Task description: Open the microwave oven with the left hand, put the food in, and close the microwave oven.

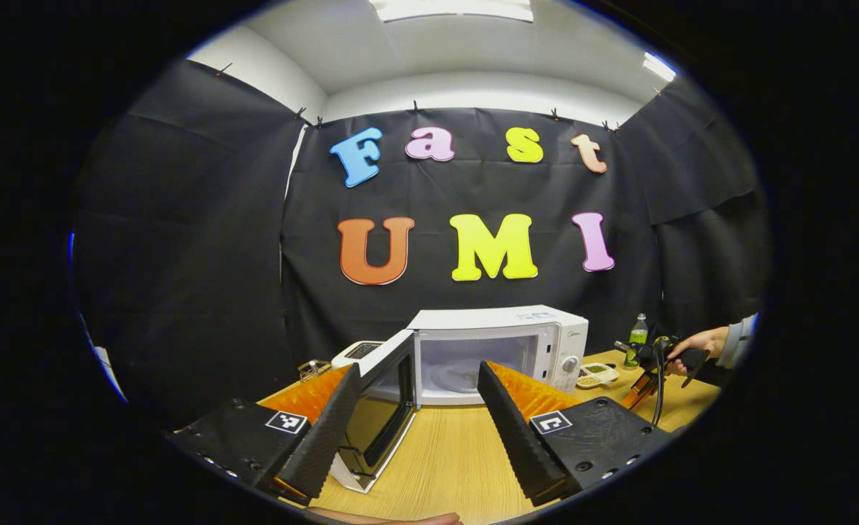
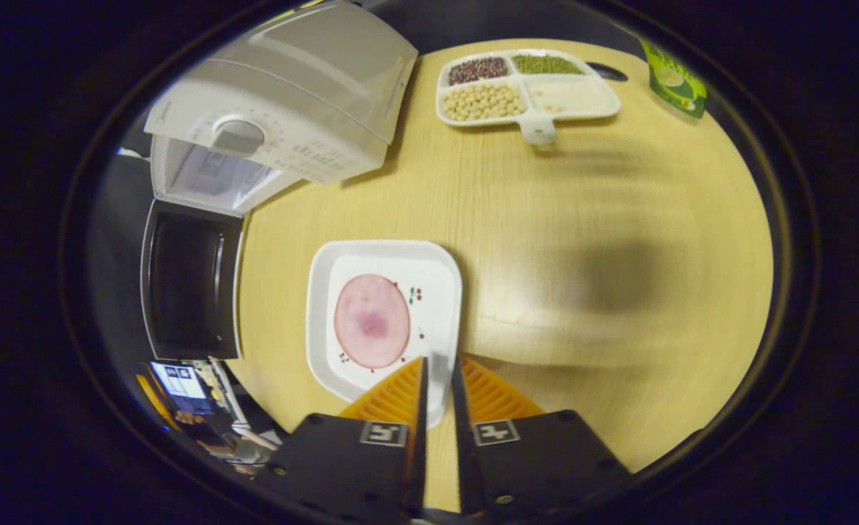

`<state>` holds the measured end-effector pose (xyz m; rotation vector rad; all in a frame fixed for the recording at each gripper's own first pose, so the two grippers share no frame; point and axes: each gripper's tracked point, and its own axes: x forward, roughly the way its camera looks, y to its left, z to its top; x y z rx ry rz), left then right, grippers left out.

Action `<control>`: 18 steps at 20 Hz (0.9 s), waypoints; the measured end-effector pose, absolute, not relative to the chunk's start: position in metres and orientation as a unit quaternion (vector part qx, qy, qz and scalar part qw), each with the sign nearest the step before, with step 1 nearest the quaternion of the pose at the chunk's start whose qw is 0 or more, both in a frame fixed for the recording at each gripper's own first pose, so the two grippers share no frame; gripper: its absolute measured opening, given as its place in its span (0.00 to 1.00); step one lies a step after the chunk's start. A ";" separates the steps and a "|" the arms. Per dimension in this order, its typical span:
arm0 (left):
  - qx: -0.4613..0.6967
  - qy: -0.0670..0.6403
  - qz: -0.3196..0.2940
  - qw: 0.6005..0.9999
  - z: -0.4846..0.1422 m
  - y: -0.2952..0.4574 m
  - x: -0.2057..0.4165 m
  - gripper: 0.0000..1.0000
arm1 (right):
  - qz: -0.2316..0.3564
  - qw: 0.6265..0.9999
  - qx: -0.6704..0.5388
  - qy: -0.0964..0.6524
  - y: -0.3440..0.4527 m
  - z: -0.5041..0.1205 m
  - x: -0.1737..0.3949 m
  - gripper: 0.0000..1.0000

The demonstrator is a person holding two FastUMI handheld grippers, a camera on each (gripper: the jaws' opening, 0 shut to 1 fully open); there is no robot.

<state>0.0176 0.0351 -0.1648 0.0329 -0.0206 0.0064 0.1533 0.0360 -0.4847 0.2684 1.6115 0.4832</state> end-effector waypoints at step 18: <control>-0.014 -0.017 -0.011 1.000 -0.182 0.053 0.014 0.96 | 0.263 0.718 0.209 0.610 0.060 -0.412 0.131 0.04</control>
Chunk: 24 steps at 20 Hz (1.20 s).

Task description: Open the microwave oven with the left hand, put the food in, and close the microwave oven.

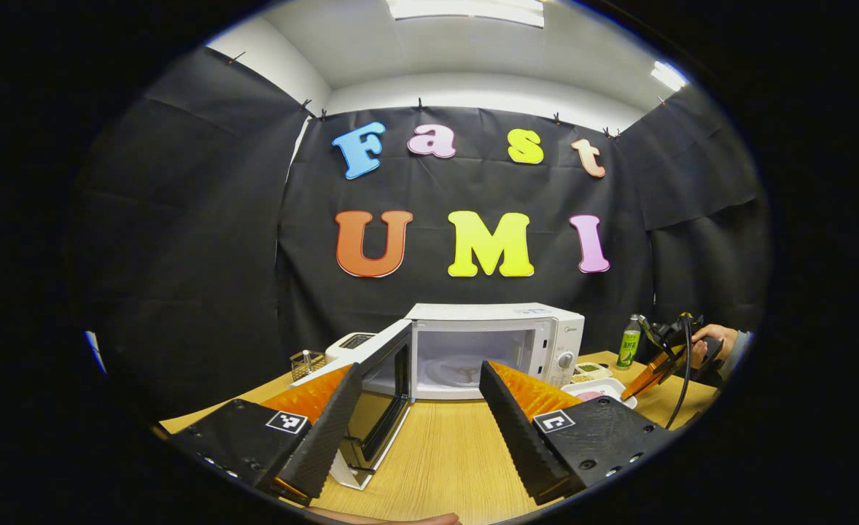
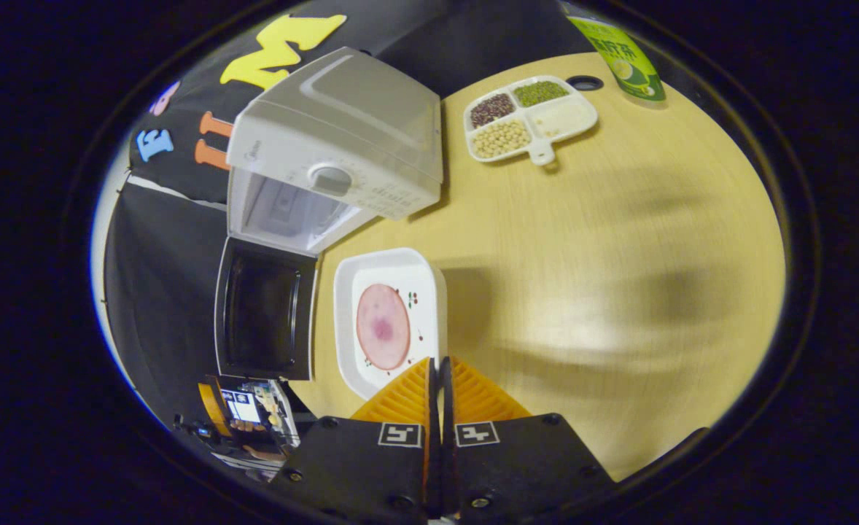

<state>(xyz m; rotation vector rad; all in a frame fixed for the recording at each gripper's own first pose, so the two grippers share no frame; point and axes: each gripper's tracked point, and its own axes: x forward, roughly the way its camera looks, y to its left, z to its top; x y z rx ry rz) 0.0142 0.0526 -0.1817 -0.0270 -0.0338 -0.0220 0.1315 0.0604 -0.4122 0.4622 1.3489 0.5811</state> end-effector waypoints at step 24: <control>0.011 -0.029 -0.009 0.999 -0.200 0.119 -0.020 0.95 | 0.048 0.815 0.482 0.317 0.364 -0.423 0.253 0.04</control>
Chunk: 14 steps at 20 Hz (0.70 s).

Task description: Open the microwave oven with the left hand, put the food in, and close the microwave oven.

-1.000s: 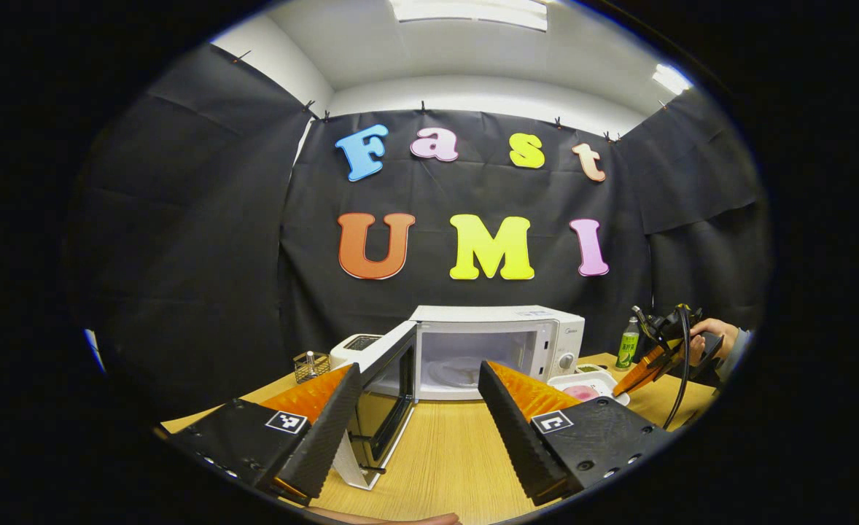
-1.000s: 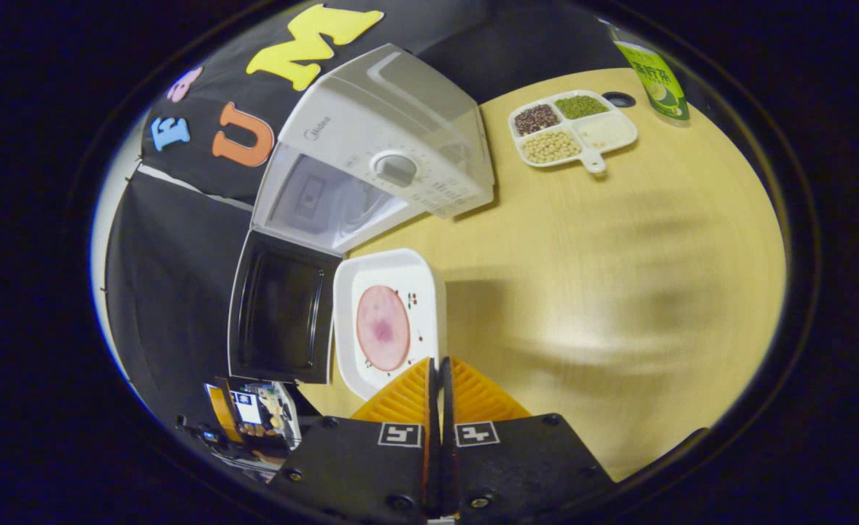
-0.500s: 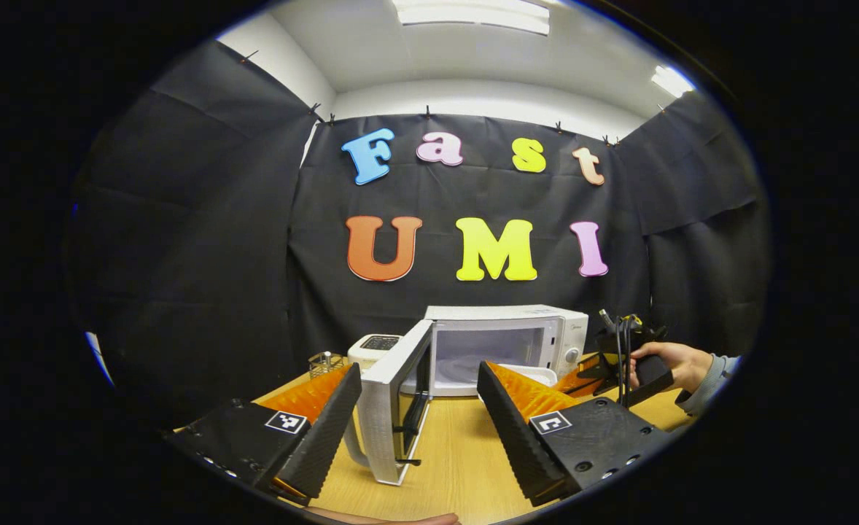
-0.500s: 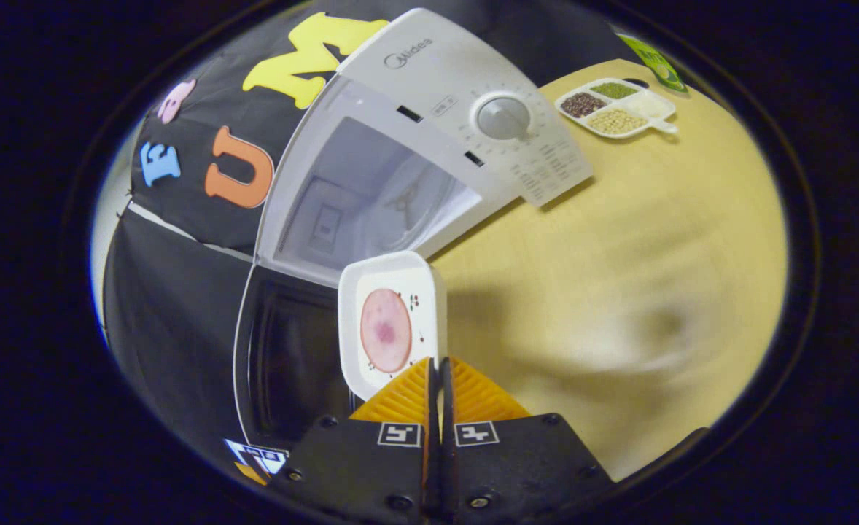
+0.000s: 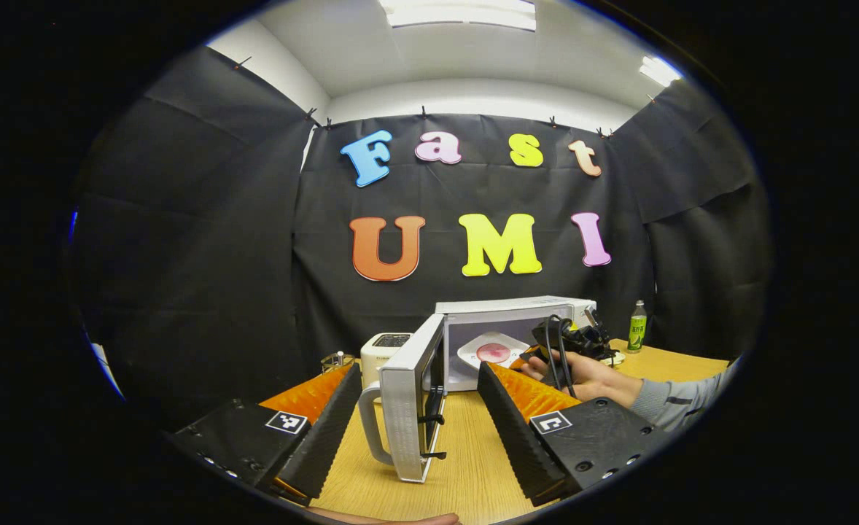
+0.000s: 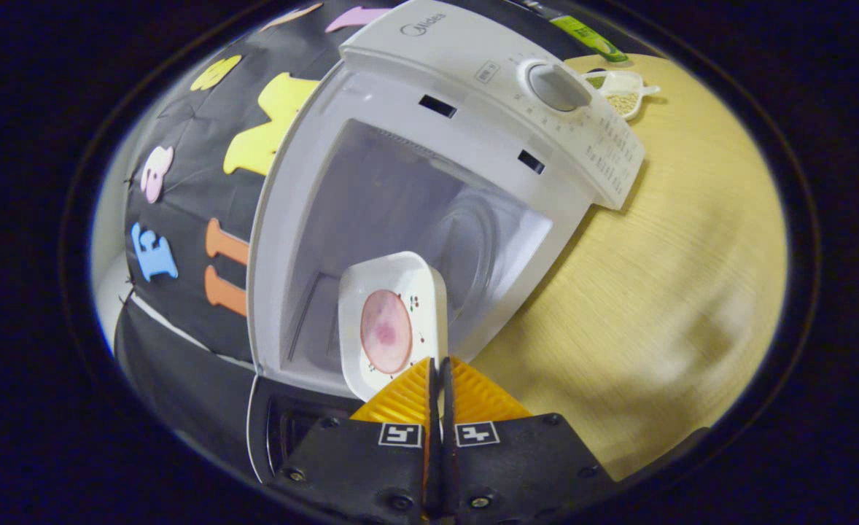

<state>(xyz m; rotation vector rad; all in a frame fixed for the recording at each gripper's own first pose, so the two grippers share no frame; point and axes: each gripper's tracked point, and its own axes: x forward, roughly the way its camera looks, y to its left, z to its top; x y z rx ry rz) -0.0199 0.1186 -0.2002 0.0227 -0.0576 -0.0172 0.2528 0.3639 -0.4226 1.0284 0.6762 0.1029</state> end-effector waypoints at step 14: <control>-0.013 -0.035 0.021 0.999 -0.194 0.144 -0.021 0.94 | -0.013 0.816 0.537 0.215 0.369 -0.444 0.345 0.13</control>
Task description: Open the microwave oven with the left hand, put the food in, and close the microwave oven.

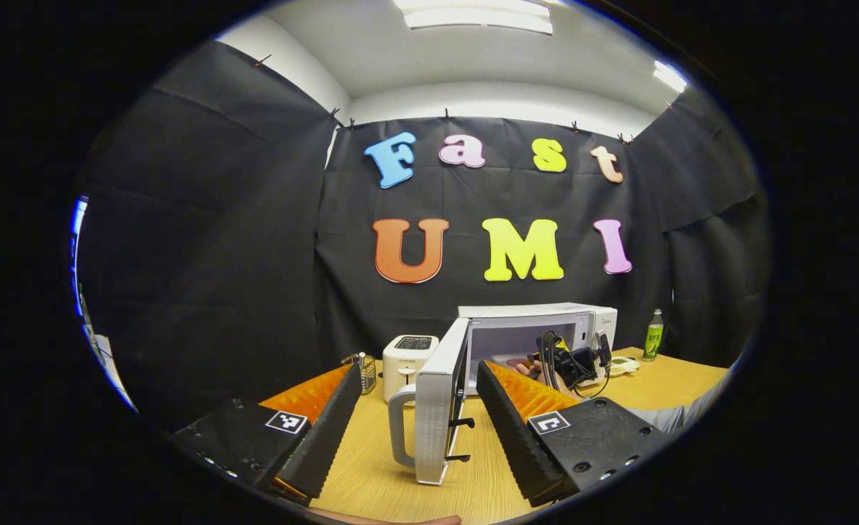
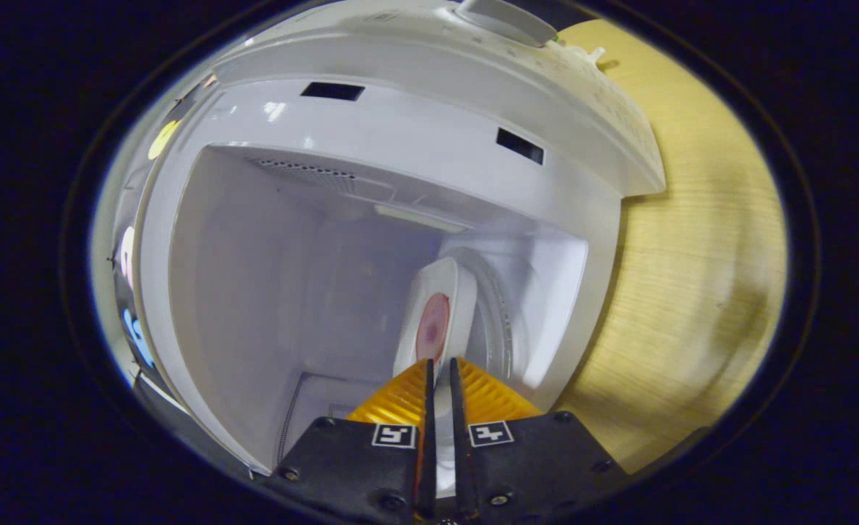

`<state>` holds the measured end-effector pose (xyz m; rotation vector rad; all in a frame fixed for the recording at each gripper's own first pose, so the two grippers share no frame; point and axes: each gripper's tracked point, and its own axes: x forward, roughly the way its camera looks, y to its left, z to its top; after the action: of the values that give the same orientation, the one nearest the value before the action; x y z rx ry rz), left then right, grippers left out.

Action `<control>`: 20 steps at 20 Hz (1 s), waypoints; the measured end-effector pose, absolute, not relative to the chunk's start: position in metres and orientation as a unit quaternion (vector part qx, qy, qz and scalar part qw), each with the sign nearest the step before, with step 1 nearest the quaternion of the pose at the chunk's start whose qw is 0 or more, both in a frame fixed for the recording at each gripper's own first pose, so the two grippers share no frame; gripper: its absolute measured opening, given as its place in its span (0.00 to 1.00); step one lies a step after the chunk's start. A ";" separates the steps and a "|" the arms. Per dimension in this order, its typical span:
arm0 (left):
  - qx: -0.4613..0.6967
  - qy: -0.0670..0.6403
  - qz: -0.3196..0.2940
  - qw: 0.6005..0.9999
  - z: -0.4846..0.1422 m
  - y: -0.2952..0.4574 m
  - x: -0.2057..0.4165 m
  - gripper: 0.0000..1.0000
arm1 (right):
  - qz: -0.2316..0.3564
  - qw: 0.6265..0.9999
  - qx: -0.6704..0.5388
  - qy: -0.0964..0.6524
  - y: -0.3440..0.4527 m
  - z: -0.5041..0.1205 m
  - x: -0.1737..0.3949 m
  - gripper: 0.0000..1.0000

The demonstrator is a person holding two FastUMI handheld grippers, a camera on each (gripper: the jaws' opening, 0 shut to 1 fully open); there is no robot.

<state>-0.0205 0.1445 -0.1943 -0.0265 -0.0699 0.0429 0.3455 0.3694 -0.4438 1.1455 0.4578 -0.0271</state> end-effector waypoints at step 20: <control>-0.032 0.005 0.024 0.999 -0.230 0.214 -0.016 0.74 | 0.198 0.977 0.057 0.060 0.206 -0.280 0.104 1.00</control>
<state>-0.0157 0.2137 -0.2298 -0.0646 0.0098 0.0478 0.1040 0.2063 -0.2800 0.1155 0.1219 0.3987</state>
